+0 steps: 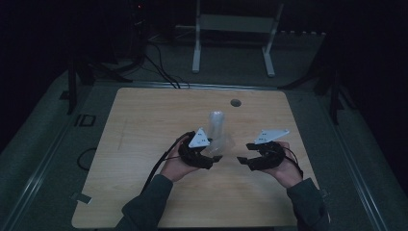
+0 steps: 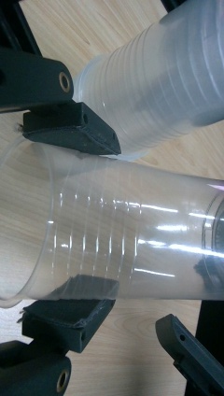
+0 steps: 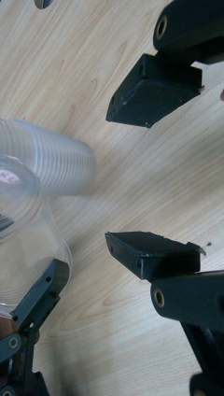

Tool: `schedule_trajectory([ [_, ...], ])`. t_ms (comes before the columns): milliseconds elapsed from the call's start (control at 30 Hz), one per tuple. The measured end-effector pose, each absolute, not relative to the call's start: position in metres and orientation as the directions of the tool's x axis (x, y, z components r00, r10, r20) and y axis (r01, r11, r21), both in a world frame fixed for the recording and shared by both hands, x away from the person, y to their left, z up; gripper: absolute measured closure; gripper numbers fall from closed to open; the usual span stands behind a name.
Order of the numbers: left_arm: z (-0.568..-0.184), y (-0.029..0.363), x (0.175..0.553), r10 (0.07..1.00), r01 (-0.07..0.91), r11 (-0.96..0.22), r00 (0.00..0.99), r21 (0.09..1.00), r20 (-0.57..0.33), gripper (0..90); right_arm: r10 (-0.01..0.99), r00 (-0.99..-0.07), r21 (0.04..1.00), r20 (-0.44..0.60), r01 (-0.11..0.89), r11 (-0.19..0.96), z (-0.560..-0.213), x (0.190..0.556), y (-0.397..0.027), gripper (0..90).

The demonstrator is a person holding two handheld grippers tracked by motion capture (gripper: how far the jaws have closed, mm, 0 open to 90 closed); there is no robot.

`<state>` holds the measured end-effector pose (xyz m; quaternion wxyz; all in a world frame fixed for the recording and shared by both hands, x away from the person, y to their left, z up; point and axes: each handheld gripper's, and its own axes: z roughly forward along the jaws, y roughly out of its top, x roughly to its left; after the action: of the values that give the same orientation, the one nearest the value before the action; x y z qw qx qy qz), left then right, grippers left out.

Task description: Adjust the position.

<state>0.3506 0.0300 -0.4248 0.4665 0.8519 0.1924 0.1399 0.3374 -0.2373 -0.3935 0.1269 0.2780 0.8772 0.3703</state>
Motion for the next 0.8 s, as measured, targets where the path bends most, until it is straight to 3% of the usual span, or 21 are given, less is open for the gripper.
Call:
schedule_trajectory([
  [800,-0.4271,0.0260,0.3501,0.416,0.168,-0.563,0.904,0.809,0.101,29.9,0.532,-0.842,0.650,-0.090,0.355,0.672,-0.3900,0.3363,-0.2297,35.5],
])
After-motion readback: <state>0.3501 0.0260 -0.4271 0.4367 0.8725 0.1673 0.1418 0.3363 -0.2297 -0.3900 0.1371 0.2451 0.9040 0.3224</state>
